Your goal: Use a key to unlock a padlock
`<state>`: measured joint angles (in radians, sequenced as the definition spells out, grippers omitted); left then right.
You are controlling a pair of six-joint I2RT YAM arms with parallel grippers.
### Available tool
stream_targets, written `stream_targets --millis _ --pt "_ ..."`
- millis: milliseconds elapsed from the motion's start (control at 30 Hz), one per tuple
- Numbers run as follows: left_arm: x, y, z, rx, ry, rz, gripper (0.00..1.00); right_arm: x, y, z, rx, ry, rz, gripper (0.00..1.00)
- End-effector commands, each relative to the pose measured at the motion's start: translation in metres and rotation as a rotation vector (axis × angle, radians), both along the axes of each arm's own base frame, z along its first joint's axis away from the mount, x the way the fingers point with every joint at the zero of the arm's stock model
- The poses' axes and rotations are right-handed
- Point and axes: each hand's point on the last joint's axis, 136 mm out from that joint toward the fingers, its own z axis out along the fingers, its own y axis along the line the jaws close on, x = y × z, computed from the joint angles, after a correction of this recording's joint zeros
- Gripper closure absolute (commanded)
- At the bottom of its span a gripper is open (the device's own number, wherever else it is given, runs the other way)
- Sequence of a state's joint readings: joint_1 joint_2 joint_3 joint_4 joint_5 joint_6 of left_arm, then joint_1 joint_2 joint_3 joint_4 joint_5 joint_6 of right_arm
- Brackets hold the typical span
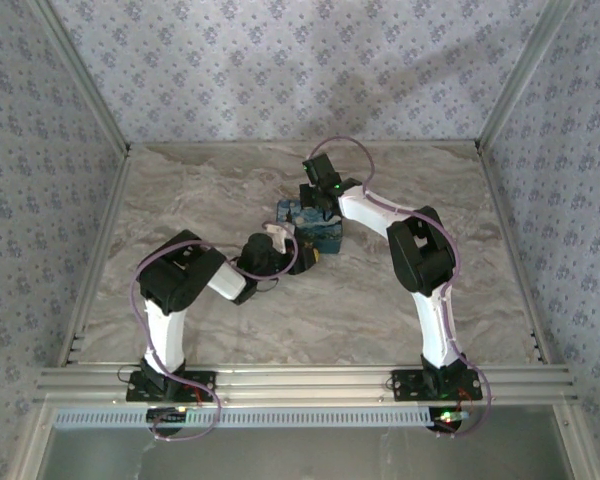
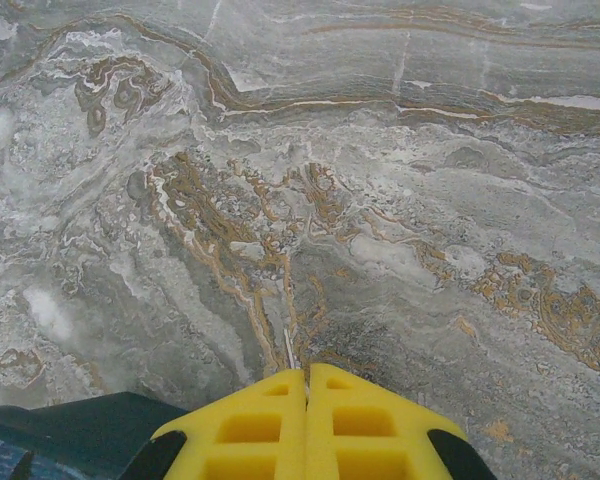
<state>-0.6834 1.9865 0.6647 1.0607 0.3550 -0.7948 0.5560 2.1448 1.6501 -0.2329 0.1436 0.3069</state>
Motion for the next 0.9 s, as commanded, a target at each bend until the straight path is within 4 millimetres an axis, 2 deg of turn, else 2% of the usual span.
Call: stream_targets --millis 0,267,400,567,733,867 --pt "0.001 0.003 -0.028 0.081 0.034 0.047 0.54 -0.021 0.0 -0.02 -0.026 0.09 0.017 1.0" --pt "-0.011 -0.008 -0.047 0.156 0.065 0.021 0.52 -0.023 0.001 -0.025 -0.029 0.098 0.02 1.0" --pt "-0.012 -0.012 -0.05 0.146 0.078 0.014 0.54 -0.023 0.0 -0.024 -0.032 0.097 0.02 1.0" --pt "-0.004 -0.008 -0.051 0.161 0.062 0.077 0.48 -0.024 0.0 -0.025 -0.03 0.1 0.021 1.0" --pt "0.003 -0.006 -0.049 0.106 0.039 0.138 0.47 -0.023 0.0 -0.022 -0.028 0.094 0.021 1.0" --pt "0.006 -0.009 -0.048 0.076 0.034 0.14 0.53 -0.023 -0.001 -0.023 -0.031 0.094 0.019 1.0"
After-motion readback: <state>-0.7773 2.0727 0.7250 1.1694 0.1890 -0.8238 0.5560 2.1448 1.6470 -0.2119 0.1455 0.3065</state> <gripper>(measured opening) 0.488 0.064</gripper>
